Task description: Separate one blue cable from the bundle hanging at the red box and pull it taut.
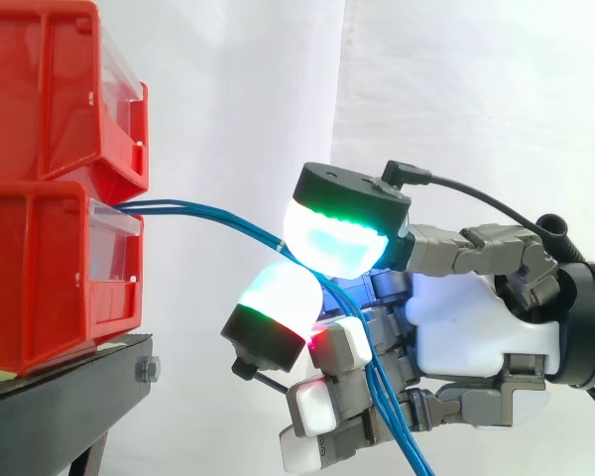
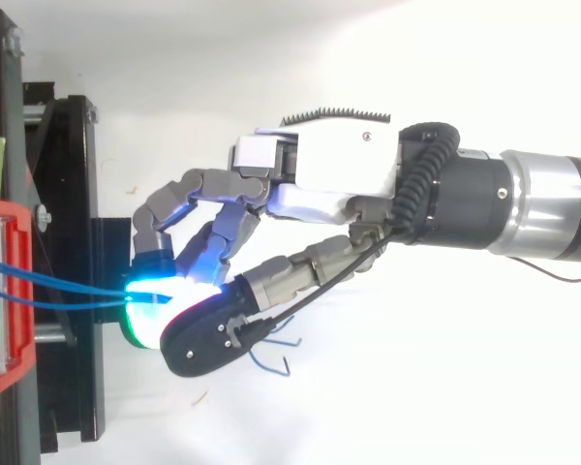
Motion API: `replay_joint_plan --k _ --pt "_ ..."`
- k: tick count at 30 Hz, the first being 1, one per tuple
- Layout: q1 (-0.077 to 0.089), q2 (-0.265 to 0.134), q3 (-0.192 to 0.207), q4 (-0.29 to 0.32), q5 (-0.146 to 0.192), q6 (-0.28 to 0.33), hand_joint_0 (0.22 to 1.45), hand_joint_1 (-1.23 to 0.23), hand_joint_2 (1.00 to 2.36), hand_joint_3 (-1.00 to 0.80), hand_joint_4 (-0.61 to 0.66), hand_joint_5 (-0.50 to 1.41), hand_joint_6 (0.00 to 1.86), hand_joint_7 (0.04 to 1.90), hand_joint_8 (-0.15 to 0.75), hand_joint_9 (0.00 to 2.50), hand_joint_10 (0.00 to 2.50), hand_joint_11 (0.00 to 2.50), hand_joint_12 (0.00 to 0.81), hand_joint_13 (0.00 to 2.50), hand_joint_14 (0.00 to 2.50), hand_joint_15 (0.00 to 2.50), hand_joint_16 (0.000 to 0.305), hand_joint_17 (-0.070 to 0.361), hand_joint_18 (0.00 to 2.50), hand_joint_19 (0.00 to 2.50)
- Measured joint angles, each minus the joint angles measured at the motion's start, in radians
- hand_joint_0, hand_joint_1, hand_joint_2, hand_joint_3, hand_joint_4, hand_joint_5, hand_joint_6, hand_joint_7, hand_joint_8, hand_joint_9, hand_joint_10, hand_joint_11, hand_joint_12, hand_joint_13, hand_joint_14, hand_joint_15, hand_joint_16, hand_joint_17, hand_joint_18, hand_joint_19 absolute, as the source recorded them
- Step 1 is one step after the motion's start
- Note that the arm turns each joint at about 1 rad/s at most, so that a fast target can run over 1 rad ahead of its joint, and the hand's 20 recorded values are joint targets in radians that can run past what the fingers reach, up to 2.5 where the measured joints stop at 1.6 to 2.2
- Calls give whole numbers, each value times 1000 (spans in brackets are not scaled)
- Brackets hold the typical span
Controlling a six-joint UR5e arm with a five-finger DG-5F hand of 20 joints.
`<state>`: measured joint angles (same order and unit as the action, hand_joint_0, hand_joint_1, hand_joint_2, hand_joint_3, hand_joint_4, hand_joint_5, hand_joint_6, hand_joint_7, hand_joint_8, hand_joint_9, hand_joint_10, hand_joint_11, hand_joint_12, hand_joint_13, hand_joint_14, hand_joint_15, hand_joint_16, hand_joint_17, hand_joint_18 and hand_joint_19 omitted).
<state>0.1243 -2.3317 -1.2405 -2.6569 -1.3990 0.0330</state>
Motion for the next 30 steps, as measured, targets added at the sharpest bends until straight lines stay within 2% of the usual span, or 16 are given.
replay_joint_plan --k 3,6,7,9,11,13,17,19,21,22,24,30 --pt "1 0 0 0 0 -2 732 -876 1012 -348 128 -199 856 1148 365 1028 21 763 352 1001 17 467 28 62 706 322" --pt "2 0 0 0 0 -2 765 -865 1004 -452 139 -206 855 1098 359 1008 21 768 353 983 17 461 28 62 698 327" --pt "2 0 0 0 0 -3 773 -847 1000 -500 178 -206 851 1070 357 1003 23 762 349 976 17 464 28 62 696 326" --pt "2 0 0 1 0 -4 704 -819 1000 -500 210 -205 848 1081 351 1001 22 759 345 974 18 467 28 62 693 337" --pt "3 0 0 2 0 -7 600 -695 1000 -500 209 -203 847 1076 360 1020 22 767 342 983 17 474 28 62 691 362" --pt "3 0 0 3 0 -10 576 -613 1000 -500 211 -199 841 1071 366 1041 21 755 348 994 19 475 29 65 699 374" --pt "3 0 0 4 0 -14 649 -477 1000 -500 203 -193 833 1037 366 1077 20 749 349 1023 17 479 29 65 728 384" --pt "3 0 0 4 0 -15 665 -489 1000 -500 182 -190 820 1039 365 1069 20 757 351 1023 18 477 29 65 729 386" --pt "3 0 0 5 0 -16 660 -512 1007 -418 197 -193 806 1044 372 1053 18 754 357 1022 18 488 30 67 727 389" --pt "3 0 0 5 0 -16 649 -582 1015 -298 208 -208 810 1039 368 993 20 762 368 1005 17 499 32 72 727 399" --pt "3 0 0 5 0 -16 667 -669 1020 -212 210 -222 828 1023 360 956 20 769 372 992 17 506 34 77 740 427" --pt "4 0 0 2 1 -16 706 -731 1020 -216 209 -224 838 989 357 950 20 786 380 984 18 514 35 78 748 430"
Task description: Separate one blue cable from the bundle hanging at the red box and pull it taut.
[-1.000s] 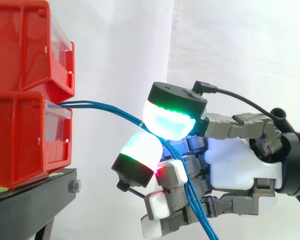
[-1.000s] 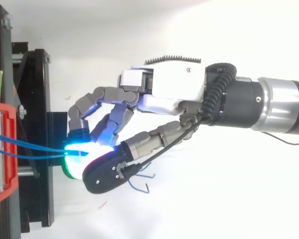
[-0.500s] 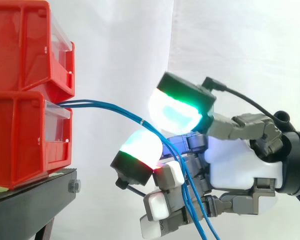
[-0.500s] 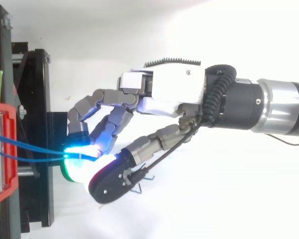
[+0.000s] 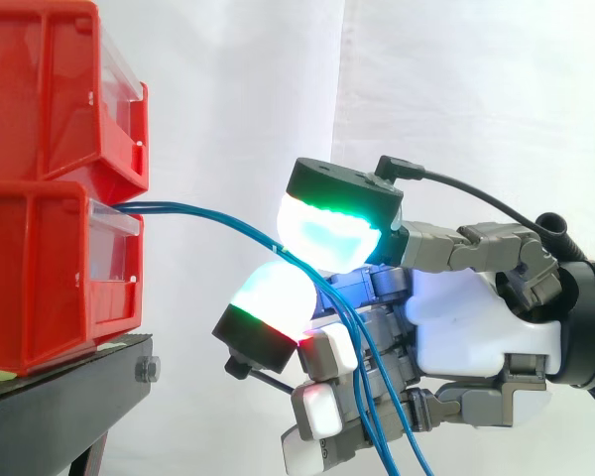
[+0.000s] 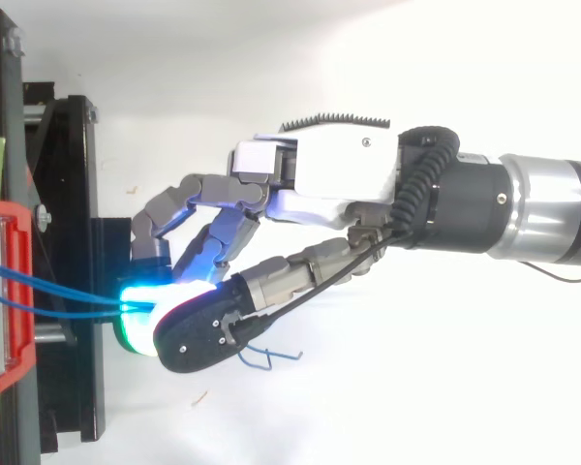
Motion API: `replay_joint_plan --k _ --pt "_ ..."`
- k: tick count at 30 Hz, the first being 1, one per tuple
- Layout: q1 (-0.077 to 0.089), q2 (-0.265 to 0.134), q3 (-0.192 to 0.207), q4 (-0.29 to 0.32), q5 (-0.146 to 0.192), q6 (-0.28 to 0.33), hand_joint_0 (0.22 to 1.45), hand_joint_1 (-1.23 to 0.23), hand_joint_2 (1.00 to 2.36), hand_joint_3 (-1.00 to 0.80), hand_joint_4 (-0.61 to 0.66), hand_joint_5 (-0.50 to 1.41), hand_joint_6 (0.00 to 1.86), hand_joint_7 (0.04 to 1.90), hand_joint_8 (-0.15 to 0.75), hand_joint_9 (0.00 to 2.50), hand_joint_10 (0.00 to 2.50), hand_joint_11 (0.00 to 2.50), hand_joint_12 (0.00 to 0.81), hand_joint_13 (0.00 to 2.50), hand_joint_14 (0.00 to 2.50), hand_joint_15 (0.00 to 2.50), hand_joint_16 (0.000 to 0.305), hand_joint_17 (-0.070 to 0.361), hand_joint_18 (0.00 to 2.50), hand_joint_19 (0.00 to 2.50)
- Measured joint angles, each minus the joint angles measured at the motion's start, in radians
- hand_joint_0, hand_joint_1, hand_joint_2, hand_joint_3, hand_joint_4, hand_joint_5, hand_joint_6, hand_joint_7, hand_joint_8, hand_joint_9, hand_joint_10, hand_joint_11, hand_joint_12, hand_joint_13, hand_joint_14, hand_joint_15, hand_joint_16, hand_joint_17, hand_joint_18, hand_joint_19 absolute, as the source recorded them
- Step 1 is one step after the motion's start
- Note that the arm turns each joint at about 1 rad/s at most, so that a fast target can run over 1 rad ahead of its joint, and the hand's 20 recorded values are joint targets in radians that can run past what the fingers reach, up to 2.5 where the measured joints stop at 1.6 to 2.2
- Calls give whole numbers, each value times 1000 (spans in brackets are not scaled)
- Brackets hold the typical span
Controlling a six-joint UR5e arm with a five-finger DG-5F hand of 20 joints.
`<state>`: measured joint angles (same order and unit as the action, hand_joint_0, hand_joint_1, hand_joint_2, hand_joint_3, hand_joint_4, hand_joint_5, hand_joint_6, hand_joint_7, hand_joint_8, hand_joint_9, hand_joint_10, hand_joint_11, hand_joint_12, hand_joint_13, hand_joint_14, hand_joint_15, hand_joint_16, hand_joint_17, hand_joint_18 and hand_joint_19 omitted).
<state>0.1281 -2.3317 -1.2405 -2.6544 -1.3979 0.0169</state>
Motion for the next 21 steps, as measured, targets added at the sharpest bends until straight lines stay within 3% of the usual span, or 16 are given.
replay_joint_plan --k 8,12,17,21 --pt "1 0 0 3 2 0 809 -828 1002 -468 217 -224 846 989 340 936 21 809 369 963 18 523 34 76 727 427" --pt "1 0 0 3 2 0 726 -811 1000 -500 224 -220 847 1014 339 952 22 810 364 969 21 529 33 75 755 420" --pt "0 0 0 4 2 0 561 -633 1000 -500 234 -213 844 1007 356 995 18 796 373 995 19 542 35 79 777 457" --pt "1 0 0 3 1 0 591 -493 1000 -500 215 -207 835 1012 359 1023 20 791 374 1012 20 538 35 79 782 466"
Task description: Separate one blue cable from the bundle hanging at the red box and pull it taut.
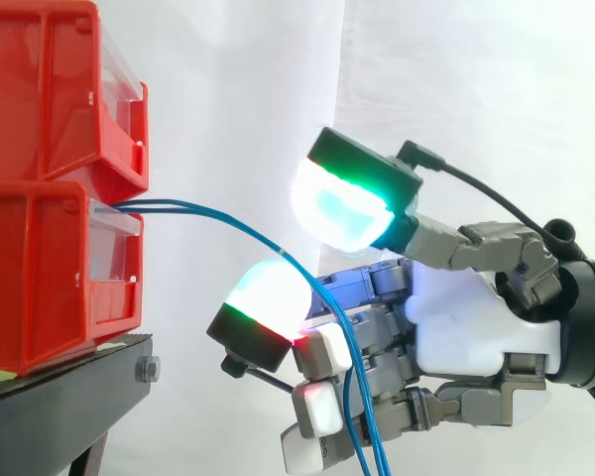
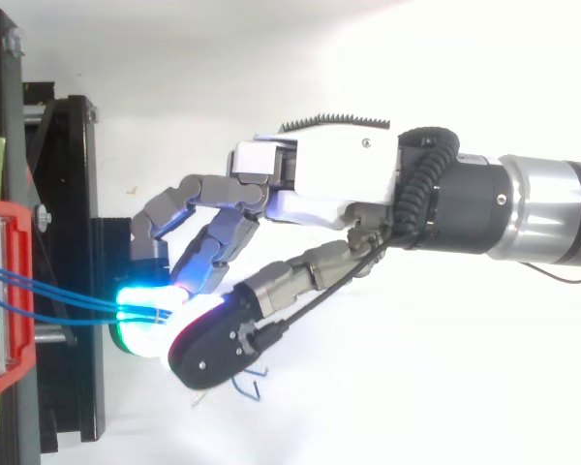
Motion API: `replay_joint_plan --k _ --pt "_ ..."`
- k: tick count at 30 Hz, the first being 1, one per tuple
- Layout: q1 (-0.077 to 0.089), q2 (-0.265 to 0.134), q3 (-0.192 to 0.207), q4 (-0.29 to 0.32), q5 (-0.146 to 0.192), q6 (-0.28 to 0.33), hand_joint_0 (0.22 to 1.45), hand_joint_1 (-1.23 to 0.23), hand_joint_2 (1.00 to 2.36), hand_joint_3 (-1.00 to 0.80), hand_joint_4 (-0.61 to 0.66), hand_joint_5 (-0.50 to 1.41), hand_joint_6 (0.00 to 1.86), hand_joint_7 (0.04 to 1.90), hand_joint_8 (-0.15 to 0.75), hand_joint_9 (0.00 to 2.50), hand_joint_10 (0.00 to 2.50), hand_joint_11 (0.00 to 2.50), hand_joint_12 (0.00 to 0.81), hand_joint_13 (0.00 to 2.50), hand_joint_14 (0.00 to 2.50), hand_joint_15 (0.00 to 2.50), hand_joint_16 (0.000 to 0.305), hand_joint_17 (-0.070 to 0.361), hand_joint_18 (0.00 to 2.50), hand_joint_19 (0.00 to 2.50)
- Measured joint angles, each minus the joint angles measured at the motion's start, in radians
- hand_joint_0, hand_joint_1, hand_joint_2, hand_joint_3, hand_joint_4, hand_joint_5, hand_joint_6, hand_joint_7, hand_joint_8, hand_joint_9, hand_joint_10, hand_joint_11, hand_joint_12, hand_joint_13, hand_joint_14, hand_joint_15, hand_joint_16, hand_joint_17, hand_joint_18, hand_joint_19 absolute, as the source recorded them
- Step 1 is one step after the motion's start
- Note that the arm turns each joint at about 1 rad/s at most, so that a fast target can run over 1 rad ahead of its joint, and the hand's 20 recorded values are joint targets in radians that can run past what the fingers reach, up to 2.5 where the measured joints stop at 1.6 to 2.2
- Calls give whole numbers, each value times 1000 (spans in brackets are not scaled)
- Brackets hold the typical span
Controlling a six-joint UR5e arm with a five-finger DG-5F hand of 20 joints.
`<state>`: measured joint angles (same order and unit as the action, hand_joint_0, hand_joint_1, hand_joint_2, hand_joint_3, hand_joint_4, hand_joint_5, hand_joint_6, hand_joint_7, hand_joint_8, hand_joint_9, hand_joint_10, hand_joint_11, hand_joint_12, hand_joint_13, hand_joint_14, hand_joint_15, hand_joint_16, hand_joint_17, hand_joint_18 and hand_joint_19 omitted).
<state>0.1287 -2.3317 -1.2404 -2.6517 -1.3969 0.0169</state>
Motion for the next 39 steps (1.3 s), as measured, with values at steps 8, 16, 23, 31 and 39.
replay_joint_plan --k 8,16,23,31,39 --pt "0 0 0 1 1 0 677 -749 1016 -283 180 -210 841 1037 357 992 22 820 382 1005 20 551 36 80 788 472" --pt "1 0 0 1 0 0 786 -868 1010 -378 189 -213 844 1033 352 977 22 817 376 980 19 554 36 82 791 495" --pt "0 0 0 1 0 0 568 -657 1000 -500 223 -205 836 1040 359 1011 22 809 383 1005 19 574 39 88 840 540" --pt "1 0 0 2 1 0 638 -560 1012 -361 179 -191 816 1060 361 1066 19 817 385 1030 19 576 40 91 877 568" --pt "1 0 0 2 2 -11 658 -754 1024 -135 175 -200 826 1069 366 1028 22 824 392 1022 19 577 41 92 883 566"
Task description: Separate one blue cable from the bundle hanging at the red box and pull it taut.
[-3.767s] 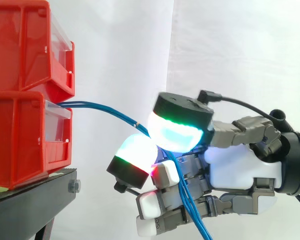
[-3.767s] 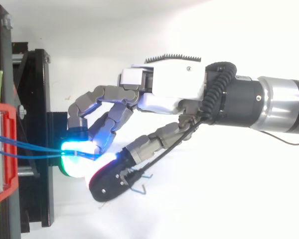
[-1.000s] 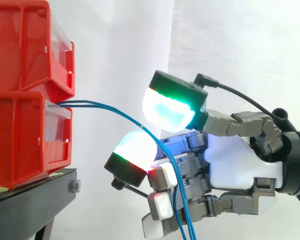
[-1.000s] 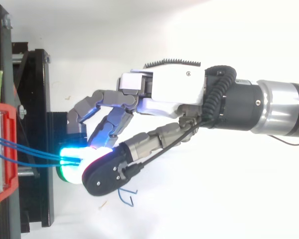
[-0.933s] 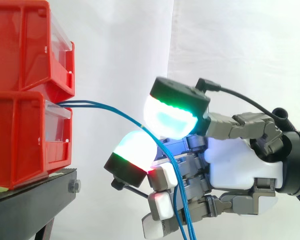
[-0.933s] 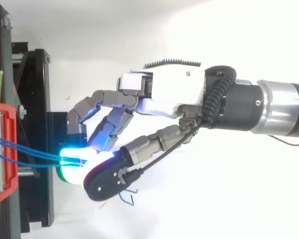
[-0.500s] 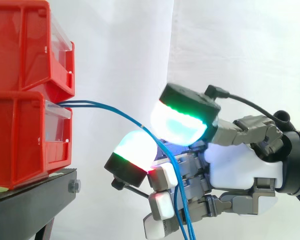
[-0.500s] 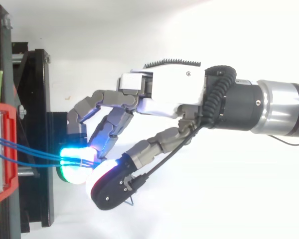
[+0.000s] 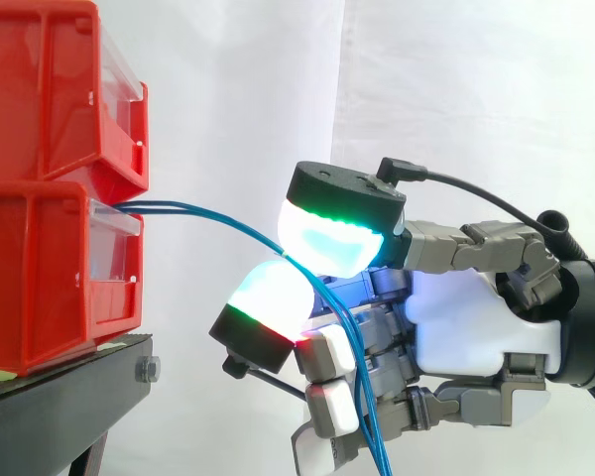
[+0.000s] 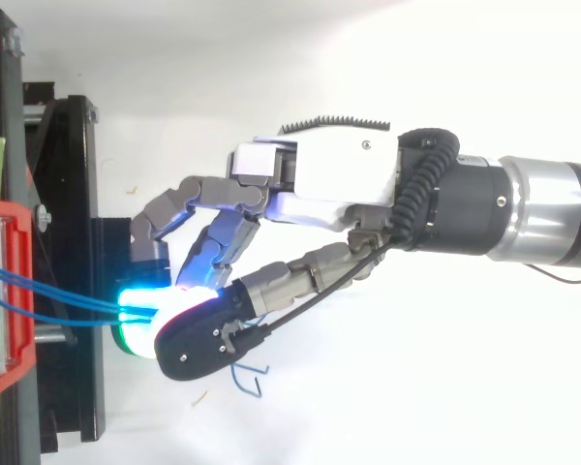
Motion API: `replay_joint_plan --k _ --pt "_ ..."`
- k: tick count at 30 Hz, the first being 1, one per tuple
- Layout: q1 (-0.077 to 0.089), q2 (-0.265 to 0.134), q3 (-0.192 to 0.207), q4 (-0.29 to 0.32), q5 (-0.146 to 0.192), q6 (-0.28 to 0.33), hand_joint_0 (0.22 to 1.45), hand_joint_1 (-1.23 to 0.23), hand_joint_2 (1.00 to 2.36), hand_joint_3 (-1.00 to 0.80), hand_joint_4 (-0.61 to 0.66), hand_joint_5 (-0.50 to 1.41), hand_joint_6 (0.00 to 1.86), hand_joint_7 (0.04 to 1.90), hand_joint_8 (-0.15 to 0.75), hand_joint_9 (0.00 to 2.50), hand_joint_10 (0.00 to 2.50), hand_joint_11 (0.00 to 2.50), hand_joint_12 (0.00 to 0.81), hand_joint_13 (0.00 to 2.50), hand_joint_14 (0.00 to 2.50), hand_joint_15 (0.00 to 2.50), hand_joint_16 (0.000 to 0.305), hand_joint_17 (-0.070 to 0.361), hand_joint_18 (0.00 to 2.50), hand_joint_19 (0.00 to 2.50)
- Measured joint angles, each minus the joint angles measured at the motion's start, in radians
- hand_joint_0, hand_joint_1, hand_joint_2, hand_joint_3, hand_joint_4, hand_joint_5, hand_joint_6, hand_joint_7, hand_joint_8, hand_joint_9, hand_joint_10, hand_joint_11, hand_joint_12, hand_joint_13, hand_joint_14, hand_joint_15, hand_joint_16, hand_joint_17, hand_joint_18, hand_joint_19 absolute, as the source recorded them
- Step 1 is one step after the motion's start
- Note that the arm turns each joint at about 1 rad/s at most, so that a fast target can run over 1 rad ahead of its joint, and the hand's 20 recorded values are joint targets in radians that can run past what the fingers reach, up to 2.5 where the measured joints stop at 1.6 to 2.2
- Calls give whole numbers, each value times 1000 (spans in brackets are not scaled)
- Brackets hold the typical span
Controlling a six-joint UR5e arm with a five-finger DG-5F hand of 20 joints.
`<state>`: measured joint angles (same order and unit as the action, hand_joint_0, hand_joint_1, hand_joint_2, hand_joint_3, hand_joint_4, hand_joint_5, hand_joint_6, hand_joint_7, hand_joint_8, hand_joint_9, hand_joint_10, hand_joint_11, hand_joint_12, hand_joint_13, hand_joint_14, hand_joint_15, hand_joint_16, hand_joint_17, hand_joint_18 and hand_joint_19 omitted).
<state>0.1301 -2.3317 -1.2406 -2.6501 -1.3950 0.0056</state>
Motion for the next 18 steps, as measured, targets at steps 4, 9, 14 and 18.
replay_joint_plan --k 4,9,14,18 --pt "0 0 0 1 0 -2 703 -822 1024 -136 177 -203 828 1068 359 1015 22 828 389 1004 20 577 41 92 874 572" --pt "0 0 0 1 1 -4 740 -865 1021 -207 172 -205 832 1055 351 991 23 841 386 981 20 580 41 92 865 573" --pt "0 0 0 1 1 -4 800 -900 1015 -320 194 -204 838 1078 343 978 23 825 381 960 23 573 40 91 841 566" --pt "0 0 0 1 1 -4 822 -904 1009 -400 230 -204 863 1125 343 992 24 842 379 952 22 568 40 90 839 561"
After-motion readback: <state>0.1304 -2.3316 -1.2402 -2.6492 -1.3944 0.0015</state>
